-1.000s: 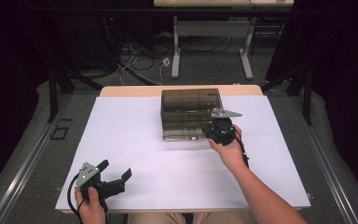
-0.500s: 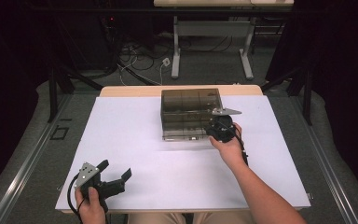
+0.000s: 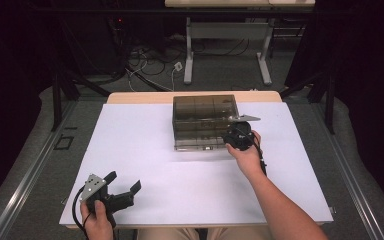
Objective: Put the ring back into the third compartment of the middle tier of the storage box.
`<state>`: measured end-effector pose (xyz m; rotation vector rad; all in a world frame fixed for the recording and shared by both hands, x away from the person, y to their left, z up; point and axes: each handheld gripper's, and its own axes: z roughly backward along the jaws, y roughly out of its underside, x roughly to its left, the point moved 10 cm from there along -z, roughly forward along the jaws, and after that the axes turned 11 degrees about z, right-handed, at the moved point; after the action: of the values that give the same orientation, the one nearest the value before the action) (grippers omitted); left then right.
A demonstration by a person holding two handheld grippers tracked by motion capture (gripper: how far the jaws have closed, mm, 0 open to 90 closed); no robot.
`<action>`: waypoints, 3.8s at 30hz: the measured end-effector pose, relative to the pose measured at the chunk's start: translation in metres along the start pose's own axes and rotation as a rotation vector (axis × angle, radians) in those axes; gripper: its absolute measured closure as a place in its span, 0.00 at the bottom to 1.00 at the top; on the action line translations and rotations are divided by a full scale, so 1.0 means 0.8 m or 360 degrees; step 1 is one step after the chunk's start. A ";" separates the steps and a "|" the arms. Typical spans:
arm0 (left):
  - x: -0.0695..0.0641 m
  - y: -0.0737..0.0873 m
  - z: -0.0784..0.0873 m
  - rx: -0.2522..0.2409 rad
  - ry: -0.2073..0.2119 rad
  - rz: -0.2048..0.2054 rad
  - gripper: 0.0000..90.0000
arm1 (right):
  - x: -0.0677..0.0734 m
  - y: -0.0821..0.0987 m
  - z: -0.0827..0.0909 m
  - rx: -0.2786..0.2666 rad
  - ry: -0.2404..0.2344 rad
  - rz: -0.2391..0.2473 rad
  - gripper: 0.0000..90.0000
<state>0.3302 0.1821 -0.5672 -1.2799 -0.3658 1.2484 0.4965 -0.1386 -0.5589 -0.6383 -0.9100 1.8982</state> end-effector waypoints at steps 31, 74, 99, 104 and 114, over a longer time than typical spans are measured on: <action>0.002 0.000 0.000 0.0006 0.0003 0.0017 0.00 | -0.009 0.008 -0.014 0.0053 0.0034 -0.0033 0.80; -0.001 0.000 -0.005 0.0007 0.0014 0.0016 0.00 | -0.003 -0.004 0.004 -0.0072 -0.0008 -0.0030 0.45; -0.001 0.000 -0.006 0.0002 0.0010 0.0012 0.00 | 0.014 -0.001 0.047 -0.0211 -0.0098 0.0025 0.10; -0.001 0.001 -0.006 0.0017 0.0010 0.0009 0.00 | 0.017 0.004 0.065 -0.0266 -0.0135 0.0016 0.02; -0.002 -0.001 -0.005 0.0007 0.0015 0.0002 0.00 | 0.015 0.025 0.094 -0.0297 -0.0118 -0.0001 0.00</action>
<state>0.3333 0.1789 -0.5671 -1.2822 -0.3555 1.2432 0.4259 -0.1595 -0.5312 -0.6807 -1.1443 1.8607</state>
